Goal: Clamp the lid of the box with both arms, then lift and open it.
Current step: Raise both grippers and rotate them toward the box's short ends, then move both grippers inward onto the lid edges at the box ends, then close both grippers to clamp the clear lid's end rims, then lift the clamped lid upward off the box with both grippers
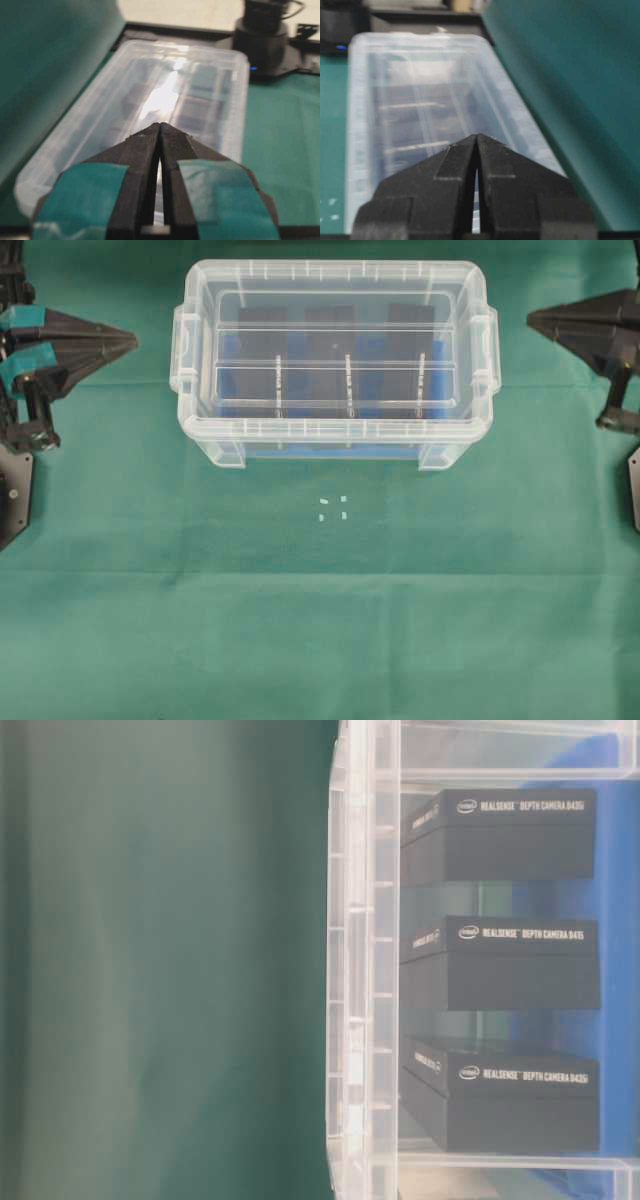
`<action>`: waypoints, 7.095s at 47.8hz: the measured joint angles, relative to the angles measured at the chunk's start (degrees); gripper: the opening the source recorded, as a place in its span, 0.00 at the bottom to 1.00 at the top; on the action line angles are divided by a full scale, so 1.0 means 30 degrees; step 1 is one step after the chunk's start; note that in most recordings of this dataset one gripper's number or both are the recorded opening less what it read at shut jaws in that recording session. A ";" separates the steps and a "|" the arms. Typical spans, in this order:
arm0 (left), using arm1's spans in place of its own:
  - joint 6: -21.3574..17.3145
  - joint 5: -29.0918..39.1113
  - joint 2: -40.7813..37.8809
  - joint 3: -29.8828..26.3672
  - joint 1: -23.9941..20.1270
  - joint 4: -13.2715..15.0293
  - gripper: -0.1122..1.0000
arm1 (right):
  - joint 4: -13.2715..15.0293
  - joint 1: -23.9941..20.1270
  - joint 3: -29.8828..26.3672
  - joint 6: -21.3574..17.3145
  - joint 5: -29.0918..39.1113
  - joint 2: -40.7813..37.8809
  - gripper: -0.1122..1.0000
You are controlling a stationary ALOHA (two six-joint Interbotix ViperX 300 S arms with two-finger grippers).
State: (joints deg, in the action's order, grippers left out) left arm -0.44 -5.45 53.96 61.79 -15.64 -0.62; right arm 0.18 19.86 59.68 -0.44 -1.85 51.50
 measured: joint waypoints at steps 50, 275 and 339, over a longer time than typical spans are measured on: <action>0.0469 1.8398 -0.5625 -0.6709 -0.0703 -0.0059 0.11 | 0.1230 0.1348 -0.5918 -0.0703 1.8691 -0.6270 0.10; -0.7031 1.8398 -1.3506 -0.8672 -0.3135 -0.0234 0.11 | 0.1758 0.0967 -0.7617 0.1758 1.6670 -1.2129 0.10; -0.7354 1.9688 -1.3564 -0.9316 -0.2666 -0.0264 0.11 | 0.1055 0.0938 -0.8145 0.4102 1.6846 -1.2129 0.10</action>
State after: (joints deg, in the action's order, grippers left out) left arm -22.50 53.61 13.27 33.84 -23.64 -1.41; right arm 3.34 22.68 35.24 11.87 48.69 15.12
